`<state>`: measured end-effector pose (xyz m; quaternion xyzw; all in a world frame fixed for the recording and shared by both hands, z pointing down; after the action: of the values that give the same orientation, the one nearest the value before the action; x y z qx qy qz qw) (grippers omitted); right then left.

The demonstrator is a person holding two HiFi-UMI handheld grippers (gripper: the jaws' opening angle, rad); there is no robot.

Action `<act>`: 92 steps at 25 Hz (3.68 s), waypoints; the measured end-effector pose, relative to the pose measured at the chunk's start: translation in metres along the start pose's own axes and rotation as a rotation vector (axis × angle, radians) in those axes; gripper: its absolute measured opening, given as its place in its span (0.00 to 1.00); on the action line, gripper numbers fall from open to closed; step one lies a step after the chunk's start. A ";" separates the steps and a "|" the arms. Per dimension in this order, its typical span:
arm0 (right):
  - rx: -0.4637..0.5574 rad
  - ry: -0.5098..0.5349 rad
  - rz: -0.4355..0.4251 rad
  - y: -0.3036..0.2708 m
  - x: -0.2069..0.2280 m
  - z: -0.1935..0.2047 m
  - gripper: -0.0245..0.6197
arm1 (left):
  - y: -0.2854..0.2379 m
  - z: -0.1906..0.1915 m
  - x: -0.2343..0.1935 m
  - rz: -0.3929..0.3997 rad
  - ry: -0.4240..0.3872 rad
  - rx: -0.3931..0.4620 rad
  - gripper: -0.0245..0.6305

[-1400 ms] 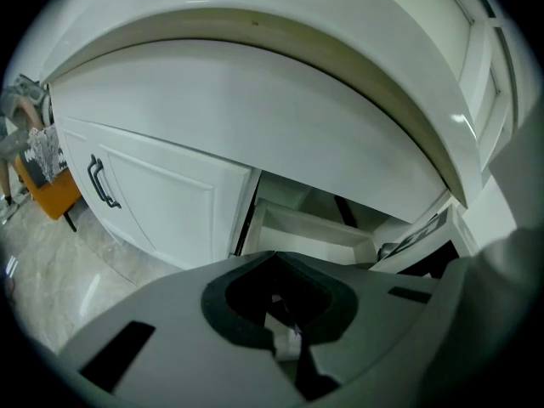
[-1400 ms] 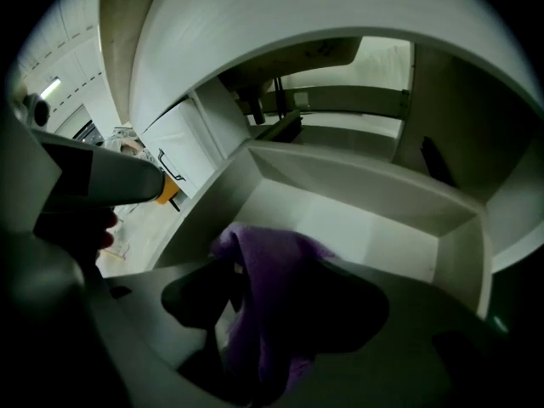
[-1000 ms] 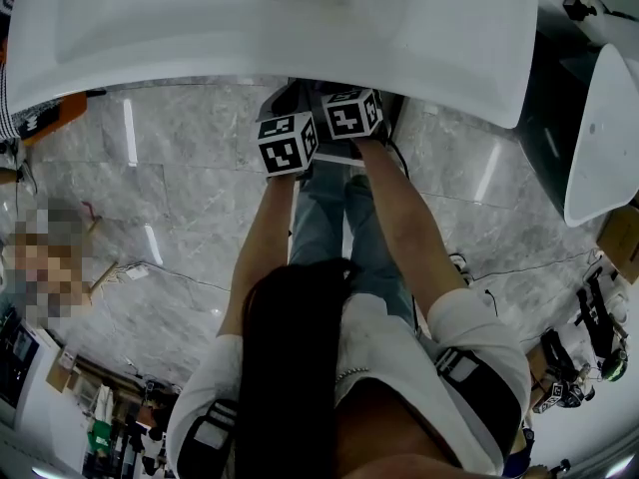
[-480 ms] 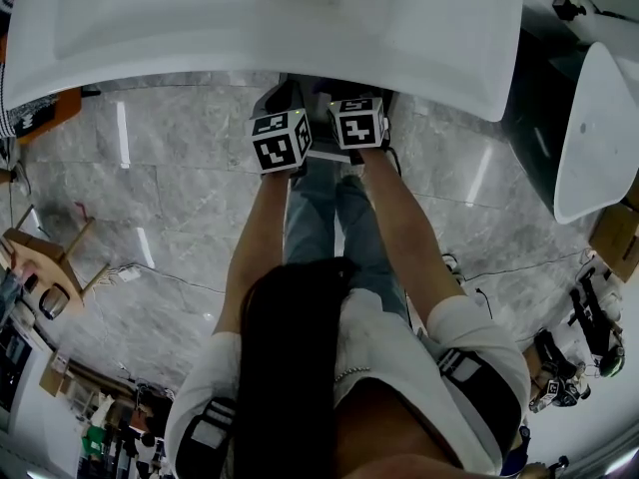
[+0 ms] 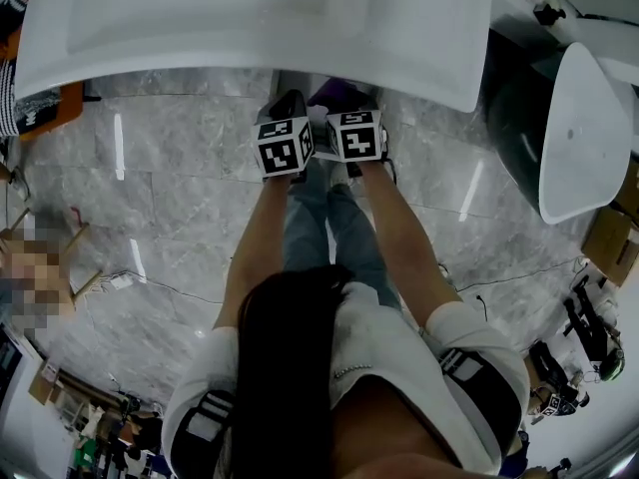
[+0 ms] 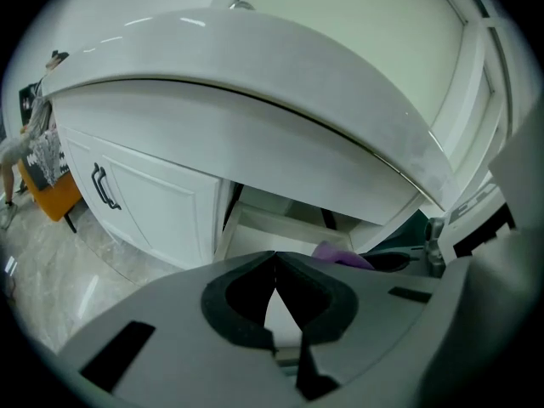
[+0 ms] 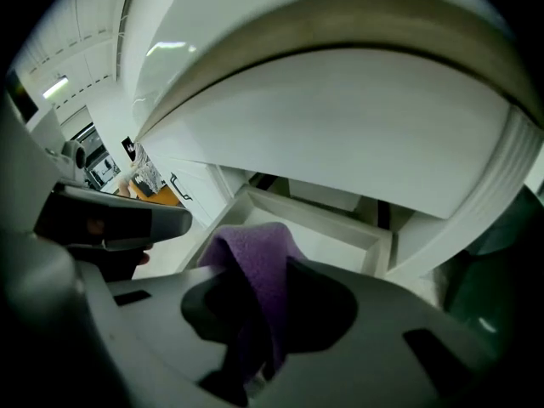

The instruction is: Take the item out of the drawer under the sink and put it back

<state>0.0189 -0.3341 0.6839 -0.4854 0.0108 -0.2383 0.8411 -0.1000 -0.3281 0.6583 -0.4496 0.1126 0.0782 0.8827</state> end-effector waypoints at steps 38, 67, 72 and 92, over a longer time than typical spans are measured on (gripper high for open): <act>0.392 0.093 -0.064 0.197 -0.054 -0.075 0.18 | 0.176 -0.066 0.064 -0.032 -0.052 0.342 0.04; 0.604 0.198 -0.023 0.293 -0.053 -0.102 0.18 | 0.242 -0.093 0.117 -0.019 -0.129 0.524 0.04; 0.617 0.202 -0.021 0.295 -0.056 -0.100 0.18 | 0.245 -0.090 0.114 -0.028 -0.142 0.537 0.04; 0.620 0.228 -0.034 0.298 -0.068 -0.100 0.17 | 0.253 -0.089 0.116 -0.019 -0.149 0.563 0.04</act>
<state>0.0496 -0.2639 0.3717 -0.1765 0.0236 -0.2968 0.9382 -0.0602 -0.2482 0.3803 -0.1807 0.0606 0.0686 0.9793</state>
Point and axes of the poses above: the fingertips, and each gripper's own axes: y backward along the fingers, x to its right, z out of its underside, the point moved 5 cm from there along y, backward along the fingers, and after that the axes turned 5 degrees about -z, right-handed, at the moved point
